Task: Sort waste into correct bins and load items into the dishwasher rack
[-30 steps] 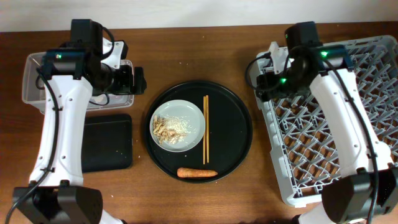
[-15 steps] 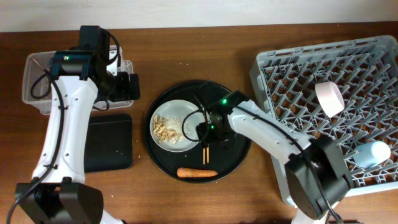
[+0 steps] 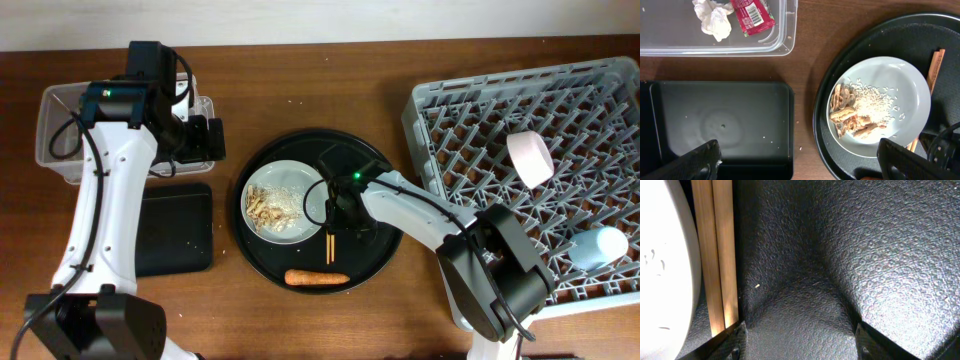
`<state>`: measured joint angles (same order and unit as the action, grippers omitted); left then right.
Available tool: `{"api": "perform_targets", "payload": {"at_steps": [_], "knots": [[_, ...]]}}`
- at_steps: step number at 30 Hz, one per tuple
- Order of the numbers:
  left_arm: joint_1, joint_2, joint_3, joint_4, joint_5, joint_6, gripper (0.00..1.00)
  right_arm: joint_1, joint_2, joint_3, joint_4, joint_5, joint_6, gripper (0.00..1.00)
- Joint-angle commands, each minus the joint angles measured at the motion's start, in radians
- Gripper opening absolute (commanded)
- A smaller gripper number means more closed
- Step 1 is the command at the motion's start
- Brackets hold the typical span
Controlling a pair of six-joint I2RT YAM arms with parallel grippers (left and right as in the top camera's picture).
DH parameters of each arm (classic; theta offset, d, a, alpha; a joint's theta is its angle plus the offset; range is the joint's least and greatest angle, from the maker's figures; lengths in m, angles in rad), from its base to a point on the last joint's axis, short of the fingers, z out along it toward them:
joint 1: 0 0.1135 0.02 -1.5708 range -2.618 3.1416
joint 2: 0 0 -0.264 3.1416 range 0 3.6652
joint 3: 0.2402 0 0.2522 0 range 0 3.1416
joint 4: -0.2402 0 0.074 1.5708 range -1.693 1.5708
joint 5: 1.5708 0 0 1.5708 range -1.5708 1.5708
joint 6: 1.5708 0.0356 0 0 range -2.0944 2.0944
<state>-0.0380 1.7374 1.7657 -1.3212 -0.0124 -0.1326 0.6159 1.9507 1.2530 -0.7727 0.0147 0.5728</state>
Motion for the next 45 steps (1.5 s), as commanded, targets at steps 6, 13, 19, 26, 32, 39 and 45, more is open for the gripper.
{"api": "perform_targets", "payload": {"at_steps": [6, 13, 19, 26, 32, 39, 45], "knots": [[0.0, 0.002, -0.006, 0.0, -0.011, -0.012, 0.99, 0.004, 0.0, 0.062, -0.085, -0.072, 0.013, 0.7], [0.0, 0.002, -0.006, 0.0, -0.011, -0.012, 0.99, 0.006, 0.013, 0.059, -0.085, -0.047, 0.039, 0.7], [0.0, 0.002, -0.006, 0.0, -0.011, -0.012, 0.99, 0.006, 0.097, 0.059, -0.083, -0.071, 0.039, 0.7], [0.0, 0.002, -0.006, -0.001, -0.01, -0.012, 0.99, -0.006, 0.096, 0.06, -0.095, -0.063, 0.073, 0.13], [0.0, 0.002, -0.006, -0.001, -0.01, -0.012, 0.99, -0.063, 0.04, 0.1, -0.131, -0.053, -0.016, 0.04], [0.0, 0.002, -0.006, 0.0, -0.01, -0.012, 0.99, -0.342, -0.23, 0.302, -0.46, -0.011, -0.562, 0.04], [0.0, 0.002, -0.006, 0.003, -0.01, -0.012, 0.99, -0.559, -0.242, 0.173, -0.509, 0.009, -0.64, 0.04]]}}
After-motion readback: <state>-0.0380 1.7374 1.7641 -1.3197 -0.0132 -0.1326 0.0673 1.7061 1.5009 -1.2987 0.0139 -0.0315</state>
